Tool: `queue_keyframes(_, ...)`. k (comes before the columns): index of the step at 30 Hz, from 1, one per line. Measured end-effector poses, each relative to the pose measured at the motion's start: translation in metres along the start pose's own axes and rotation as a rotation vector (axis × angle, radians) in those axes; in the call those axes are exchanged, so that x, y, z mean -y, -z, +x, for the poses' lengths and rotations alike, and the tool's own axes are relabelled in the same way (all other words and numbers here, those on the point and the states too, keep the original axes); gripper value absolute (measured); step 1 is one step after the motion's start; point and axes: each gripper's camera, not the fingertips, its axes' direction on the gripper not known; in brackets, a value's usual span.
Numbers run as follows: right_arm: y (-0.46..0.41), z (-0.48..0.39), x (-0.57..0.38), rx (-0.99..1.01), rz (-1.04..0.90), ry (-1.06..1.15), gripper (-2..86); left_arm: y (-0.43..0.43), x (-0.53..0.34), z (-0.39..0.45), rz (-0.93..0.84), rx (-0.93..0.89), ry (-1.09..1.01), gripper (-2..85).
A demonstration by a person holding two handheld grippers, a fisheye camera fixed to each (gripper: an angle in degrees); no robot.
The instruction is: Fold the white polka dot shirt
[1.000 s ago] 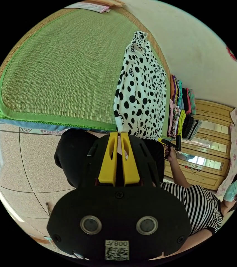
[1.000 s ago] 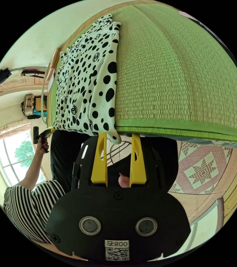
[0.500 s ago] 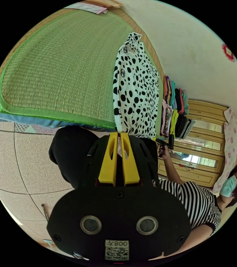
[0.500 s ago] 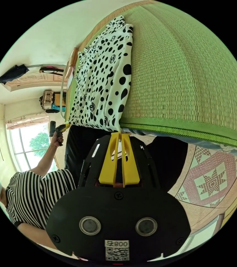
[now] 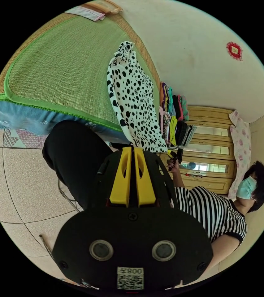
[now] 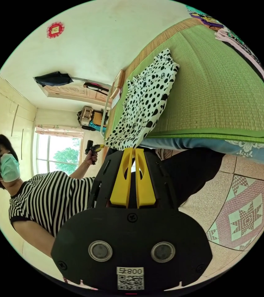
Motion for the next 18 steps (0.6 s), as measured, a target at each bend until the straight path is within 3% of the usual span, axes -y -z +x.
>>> queue_keyframes(9, 0.03, -0.007, -0.056, 0.049, 0.066, 0.015, 0.8, 0.007, -0.043, 0.009, -0.023, -0.098, -0.028, 1.3)
queue_keyframes(18, 0.052, -0.008, -0.059, 0.099, 0.138, 0.032, 0.8, 0.028, -0.033, 0.025, 0.083, -0.208, -0.074, 1.3)
